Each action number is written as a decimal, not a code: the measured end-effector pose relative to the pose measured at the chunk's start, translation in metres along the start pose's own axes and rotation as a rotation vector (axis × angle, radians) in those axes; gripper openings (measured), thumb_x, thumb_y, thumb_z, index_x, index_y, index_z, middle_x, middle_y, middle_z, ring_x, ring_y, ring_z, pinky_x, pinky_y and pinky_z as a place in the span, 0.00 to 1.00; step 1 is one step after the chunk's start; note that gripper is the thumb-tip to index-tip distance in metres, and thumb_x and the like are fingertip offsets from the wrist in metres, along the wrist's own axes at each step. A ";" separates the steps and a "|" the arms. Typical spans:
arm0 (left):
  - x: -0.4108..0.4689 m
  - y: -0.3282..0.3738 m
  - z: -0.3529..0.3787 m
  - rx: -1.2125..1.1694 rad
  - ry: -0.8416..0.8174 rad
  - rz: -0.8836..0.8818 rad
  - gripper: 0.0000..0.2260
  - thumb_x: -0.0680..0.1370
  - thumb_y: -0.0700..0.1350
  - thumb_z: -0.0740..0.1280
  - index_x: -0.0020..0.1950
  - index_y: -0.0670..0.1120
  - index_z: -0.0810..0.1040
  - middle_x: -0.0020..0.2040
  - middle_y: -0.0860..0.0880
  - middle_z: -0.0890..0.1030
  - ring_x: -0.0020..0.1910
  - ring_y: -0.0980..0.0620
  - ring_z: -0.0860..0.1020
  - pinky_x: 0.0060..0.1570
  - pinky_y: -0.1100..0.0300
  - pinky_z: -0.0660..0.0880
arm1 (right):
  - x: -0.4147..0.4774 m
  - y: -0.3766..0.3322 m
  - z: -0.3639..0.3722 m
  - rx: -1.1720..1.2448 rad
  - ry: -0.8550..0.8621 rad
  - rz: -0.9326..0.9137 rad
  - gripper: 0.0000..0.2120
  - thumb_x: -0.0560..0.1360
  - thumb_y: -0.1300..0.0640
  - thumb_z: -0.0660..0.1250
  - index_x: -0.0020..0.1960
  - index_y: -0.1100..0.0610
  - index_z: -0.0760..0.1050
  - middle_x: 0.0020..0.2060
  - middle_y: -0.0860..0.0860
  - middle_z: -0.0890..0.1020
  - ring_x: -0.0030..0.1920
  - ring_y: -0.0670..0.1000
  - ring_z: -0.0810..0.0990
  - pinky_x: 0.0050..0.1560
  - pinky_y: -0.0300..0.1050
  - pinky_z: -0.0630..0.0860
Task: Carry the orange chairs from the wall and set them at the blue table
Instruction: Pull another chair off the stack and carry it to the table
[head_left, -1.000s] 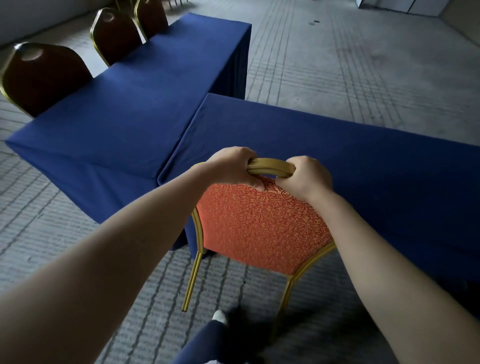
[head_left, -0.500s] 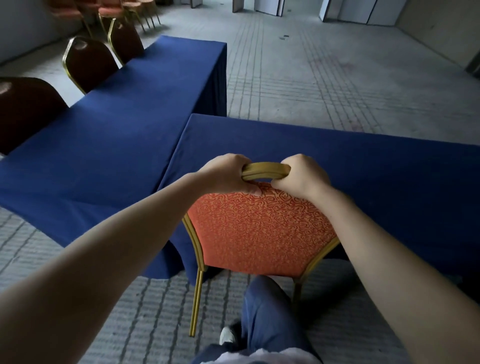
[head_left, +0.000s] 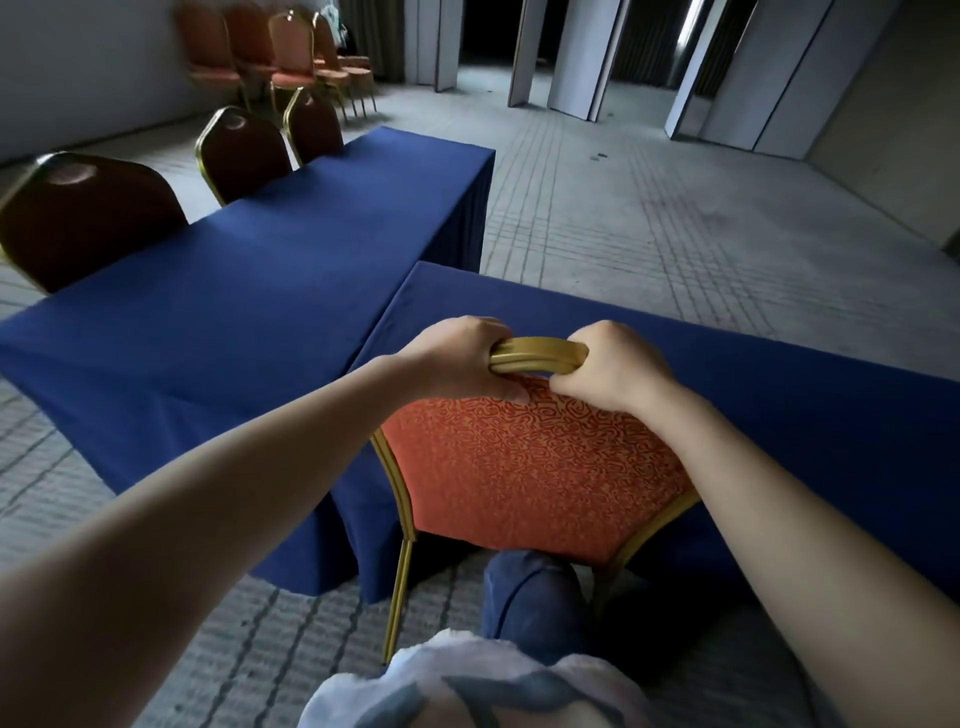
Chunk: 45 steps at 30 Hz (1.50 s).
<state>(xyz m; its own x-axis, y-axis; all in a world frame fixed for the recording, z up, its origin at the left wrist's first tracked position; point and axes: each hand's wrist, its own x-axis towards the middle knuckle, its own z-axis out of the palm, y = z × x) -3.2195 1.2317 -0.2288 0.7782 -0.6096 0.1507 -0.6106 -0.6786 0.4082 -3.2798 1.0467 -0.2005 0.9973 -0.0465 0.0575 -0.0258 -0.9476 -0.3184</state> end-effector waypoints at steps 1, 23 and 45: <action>0.000 0.000 0.003 -0.001 -0.005 0.005 0.19 0.65 0.63 0.75 0.47 0.54 0.77 0.41 0.57 0.77 0.39 0.57 0.75 0.38 0.58 0.72 | 0.000 0.002 0.002 -0.014 -0.015 -0.003 0.14 0.65 0.48 0.70 0.29 0.54 0.71 0.28 0.47 0.76 0.32 0.51 0.76 0.33 0.42 0.65; -0.063 0.005 0.094 0.042 -0.338 0.050 0.14 0.71 0.59 0.72 0.46 0.52 0.74 0.43 0.57 0.72 0.41 0.55 0.73 0.37 0.57 0.70 | -0.085 0.040 0.083 0.051 -0.320 -0.032 0.15 0.71 0.50 0.68 0.30 0.51 0.68 0.25 0.46 0.73 0.27 0.45 0.71 0.29 0.40 0.64; -0.162 0.029 0.118 0.076 -0.392 -0.243 0.20 0.76 0.39 0.62 0.67 0.51 0.68 0.63 0.46 0.67 0.63 0.44 0.65 0.60 0.53 0.64 | -0.175 0.011 0.138 -0.052 -0.214 0.232 0.07 0.72 0.47 0.67 0.41 0.49 0.72 0.44 0.49 0.77 0.50 0.57 0.73 0.52 0.51 0.70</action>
<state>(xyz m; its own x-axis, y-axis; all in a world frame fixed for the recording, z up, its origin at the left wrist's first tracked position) -3.3806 1.2629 -0.3473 0.7946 -0.5284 -0.2990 -0.4381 -0.8400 0.3200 -3.4446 1.0885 -0.3447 0.9562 -0.2006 -0.2133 -0.2521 -0.9346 -0.2510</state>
